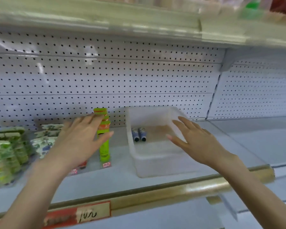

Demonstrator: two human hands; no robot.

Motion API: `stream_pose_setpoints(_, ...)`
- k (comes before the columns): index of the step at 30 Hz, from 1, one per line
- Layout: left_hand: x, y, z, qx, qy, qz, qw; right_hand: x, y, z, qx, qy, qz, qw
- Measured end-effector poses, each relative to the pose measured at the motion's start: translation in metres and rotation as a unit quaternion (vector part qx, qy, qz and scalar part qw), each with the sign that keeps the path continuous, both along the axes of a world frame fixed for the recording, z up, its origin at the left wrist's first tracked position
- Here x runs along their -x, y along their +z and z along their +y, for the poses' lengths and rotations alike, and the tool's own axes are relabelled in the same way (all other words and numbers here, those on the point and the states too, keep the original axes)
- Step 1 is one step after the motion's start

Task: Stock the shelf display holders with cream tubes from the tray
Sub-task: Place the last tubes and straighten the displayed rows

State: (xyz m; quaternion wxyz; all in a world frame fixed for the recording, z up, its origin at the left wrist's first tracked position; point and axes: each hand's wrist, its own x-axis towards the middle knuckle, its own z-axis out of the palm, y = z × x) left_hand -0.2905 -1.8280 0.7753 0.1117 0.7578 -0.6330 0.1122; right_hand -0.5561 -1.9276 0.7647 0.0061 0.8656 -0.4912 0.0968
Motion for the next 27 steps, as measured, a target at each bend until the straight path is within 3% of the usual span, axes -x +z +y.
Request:
stream_pose_setpoints(9,0.071,0.008,-0.049,-0.017,-0.009,-0.056,0.998,-0.009,0.008,-0.070,-0.001,0.092,0.078,0.993)
stream_pose_setpoints(14,0.068,0.003,-0.081,-0.002,-0.028,-0.075,0.997,-0.066,-0.011,-0.120,-0.216,0.075,0.021,0.973)
stream_pose_setpoints(19,0.071,-0.006,-0.103,-0.019,-0.028,-0.051,0.998,-0.102,-0.039,-0.153,-0.234,0.043,0.021,0.971)
stream_pose_setpoints(27,0.053,-0.019,-0.108,0.072,-0.016,-0.082,0.994,-0.108,-0.058,-0.168,-0.276,0.012,-0.064,0.959)
